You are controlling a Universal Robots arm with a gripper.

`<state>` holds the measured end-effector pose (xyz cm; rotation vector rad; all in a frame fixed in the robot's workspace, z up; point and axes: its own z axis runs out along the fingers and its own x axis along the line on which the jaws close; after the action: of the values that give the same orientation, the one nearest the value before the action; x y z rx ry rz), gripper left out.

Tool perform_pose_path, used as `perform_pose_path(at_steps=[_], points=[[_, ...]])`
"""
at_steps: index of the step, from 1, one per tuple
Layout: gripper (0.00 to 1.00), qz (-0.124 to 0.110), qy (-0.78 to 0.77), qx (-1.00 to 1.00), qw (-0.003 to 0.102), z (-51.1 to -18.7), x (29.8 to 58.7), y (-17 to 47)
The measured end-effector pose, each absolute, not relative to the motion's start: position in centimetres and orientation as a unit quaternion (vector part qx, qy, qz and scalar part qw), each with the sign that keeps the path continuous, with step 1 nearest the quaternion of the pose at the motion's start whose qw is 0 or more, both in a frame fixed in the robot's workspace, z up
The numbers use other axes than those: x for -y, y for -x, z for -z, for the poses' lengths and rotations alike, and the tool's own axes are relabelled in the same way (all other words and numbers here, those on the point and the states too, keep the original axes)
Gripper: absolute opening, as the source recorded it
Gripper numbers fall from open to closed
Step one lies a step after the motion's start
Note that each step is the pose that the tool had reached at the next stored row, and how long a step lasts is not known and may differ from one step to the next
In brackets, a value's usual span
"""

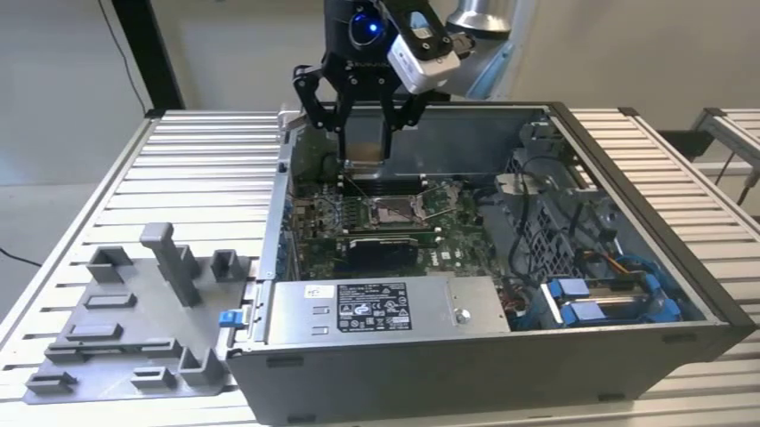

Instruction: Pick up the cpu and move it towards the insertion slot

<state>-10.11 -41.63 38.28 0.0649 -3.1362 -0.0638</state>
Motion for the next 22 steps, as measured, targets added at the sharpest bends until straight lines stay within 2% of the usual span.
perform_pose_path(at_steps=[22], points=[[0.00,0.020,-0.021,1.000,0.002,-38.2,39.3,10.1]])
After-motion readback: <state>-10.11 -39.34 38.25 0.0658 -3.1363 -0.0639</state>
